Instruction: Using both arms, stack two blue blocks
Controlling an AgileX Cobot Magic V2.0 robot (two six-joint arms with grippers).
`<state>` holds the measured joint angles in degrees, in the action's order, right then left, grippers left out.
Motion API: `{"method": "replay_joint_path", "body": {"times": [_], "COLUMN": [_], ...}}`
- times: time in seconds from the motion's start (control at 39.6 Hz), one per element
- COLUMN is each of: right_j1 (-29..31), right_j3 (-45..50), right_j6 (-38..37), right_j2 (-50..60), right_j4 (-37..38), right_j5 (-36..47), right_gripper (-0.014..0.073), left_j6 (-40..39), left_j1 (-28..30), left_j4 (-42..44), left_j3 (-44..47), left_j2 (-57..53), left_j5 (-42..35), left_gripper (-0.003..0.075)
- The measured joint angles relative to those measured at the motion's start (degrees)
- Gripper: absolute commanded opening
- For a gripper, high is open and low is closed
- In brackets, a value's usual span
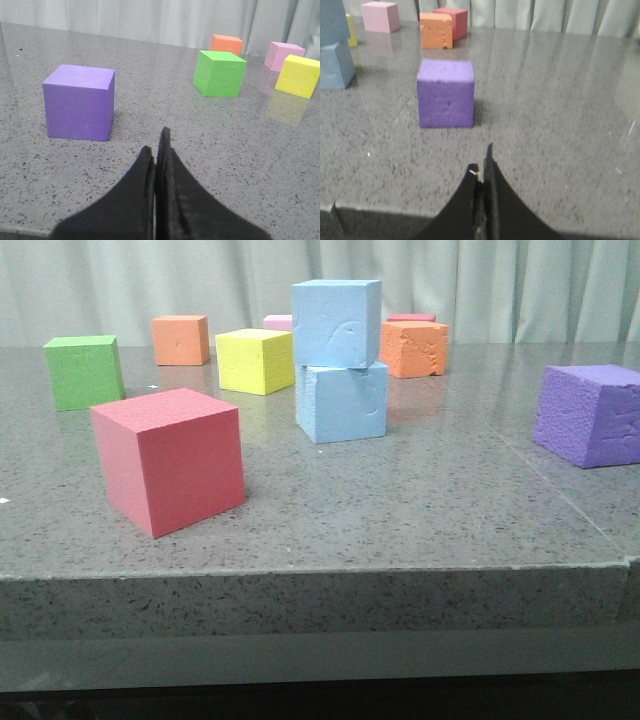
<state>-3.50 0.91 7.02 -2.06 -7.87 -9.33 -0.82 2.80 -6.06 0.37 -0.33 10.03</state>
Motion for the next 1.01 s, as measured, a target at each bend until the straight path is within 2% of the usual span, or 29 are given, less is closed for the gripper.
{"method": "replay_joint_path", "body": {"times": [0.23,1.01], "right_j1": [0.0,0.0], "right_j3": [0.66,0.66], "right_j6": [0.13,0.41], "right_j2": [2.64,2.64], "right_j4": [-0.46,-0.58], "right_j5": [-4.86,-5.58], "right_gripper": [-0.0067,-0.0067], "left_j6": [0.0,0.0], "left_j1": [0.0,0.0], "left_j4": [0.0,0.0], "left_j3": [0.0,0.0], "left_j2": [0.0,0.0], "left_j5": [0.0,0.0], "left_gripper": [-0.002,-0.002]}}
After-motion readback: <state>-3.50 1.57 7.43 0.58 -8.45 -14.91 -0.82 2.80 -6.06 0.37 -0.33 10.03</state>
